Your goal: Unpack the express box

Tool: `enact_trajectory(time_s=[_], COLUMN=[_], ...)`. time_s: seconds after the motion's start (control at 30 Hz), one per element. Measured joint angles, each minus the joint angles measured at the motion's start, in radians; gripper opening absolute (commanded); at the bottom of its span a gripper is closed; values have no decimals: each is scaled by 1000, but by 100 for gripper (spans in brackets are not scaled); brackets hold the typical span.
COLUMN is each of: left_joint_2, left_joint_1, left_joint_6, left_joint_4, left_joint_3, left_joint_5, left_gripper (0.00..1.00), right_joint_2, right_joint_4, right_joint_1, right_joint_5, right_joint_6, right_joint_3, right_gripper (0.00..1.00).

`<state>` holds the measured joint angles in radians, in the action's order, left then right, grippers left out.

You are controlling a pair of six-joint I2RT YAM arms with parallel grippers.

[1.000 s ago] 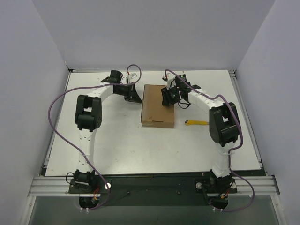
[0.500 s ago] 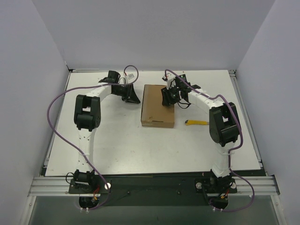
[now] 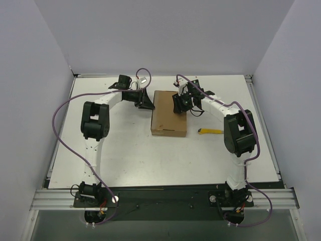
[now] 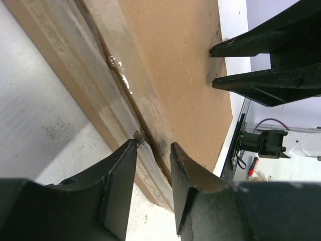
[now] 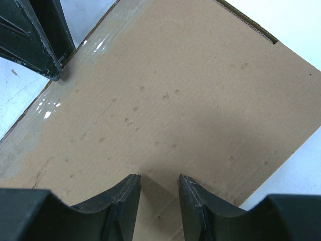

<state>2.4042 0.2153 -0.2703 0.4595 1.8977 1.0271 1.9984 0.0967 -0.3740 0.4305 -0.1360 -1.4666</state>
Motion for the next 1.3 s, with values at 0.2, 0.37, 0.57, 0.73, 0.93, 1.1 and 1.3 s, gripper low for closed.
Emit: enact_trajectory(time_s=[0.2, 0.37, 0.57, 0.73, 0.93, 1.1, 1.3], left_joint_2=[0, 0, 0, 1, 1, -3, -57], left_joint_1=[-5, -9, -16, -19, -16, 13, 64], left_joint_6=[25, 43, 64, 72, 78, 119, 179], left_joint_4=[17, 33, 48, 56, 73, 169, 256], left_joint_3=[0, -1, -7, -12, -10, 49, 84], left_joint_5=[-10, -14, -21, -21, -44, -164, -378], left_gripper=[40, 39, 38, 37, 35, 28, 21], right_joint_2=[0, 0, 0, 0, 0, 0, 0], right_joint_4=[0, 0, 0, 0, 0, -3, -3], right_joint_1=[0, 0, 0, -1, -2, -5, -6], right_joint_5=[0, 0, -1, -3, -5, -9, -15], right_joint_6=[0, 0, 0, 0, -1, -5, -8], right_joint_3=[0, 0, 0, 0, 0, 0, 0], right_gripper=[38, 38, 38, 38, 38, 38, 38])
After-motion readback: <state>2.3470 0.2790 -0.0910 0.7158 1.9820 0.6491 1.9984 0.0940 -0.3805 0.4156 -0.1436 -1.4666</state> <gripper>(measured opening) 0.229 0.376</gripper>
